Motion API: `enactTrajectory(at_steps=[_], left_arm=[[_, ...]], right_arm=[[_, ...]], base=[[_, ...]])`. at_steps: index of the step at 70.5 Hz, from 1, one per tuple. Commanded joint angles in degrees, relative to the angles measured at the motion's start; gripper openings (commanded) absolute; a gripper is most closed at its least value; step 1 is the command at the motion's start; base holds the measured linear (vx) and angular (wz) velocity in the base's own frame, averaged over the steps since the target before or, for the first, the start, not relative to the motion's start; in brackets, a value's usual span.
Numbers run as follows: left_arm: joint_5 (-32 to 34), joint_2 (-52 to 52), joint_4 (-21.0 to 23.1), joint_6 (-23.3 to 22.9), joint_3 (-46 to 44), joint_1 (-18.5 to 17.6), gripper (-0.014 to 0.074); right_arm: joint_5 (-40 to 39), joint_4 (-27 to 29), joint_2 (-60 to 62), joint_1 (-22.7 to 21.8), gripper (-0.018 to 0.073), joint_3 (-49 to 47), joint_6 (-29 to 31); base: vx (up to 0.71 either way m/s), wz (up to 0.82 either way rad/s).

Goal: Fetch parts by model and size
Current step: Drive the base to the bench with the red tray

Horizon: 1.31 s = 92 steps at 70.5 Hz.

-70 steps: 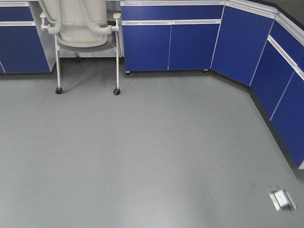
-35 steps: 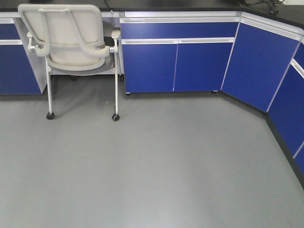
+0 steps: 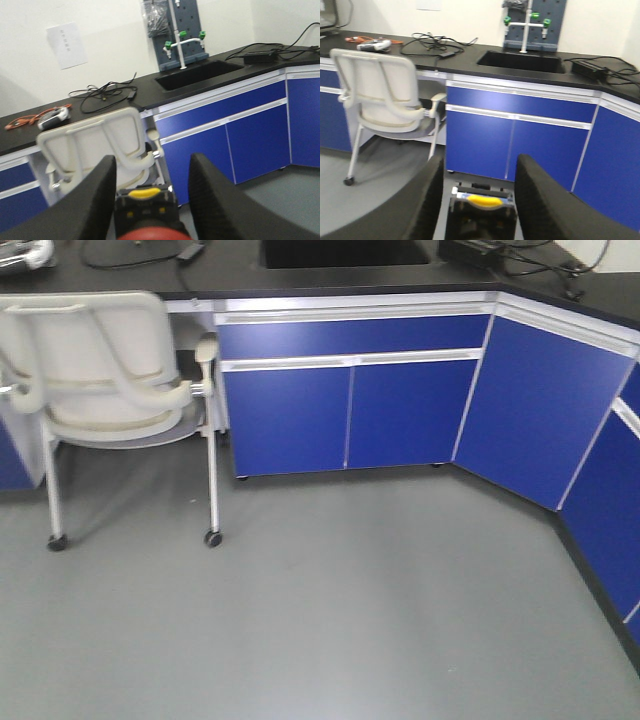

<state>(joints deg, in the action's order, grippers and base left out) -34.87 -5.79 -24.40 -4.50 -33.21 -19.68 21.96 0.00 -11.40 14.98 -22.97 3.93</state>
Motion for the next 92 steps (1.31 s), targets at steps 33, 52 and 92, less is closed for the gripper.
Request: enactTrajectory(at_steps=[33, 52, 92], left_arm=[[4.4, -1.1, -0.6, -0.1, -1.4, -0.1, -0.0006], [4.4, -1.1, -0.6, -0.1, -1.4, -0.1, -0.0006], [4.4, -1.1, -0.6, -0.1, -1.4, -0.1, -0.0006]], right_arm=[[-4.6, 0.0, -0.7, -0.2, -0.0005, -1.6, 0.4], [-4.6, 0.0, -0.7, -0.2, -0.0005, -1.6, 0.4], [-4.6, 0.0, -0.7, -0.2, -0.0005, -1.6, 0.4]], base=[[0.2, -0.6], [0.15, -0.68], [0.09, -0.63]])
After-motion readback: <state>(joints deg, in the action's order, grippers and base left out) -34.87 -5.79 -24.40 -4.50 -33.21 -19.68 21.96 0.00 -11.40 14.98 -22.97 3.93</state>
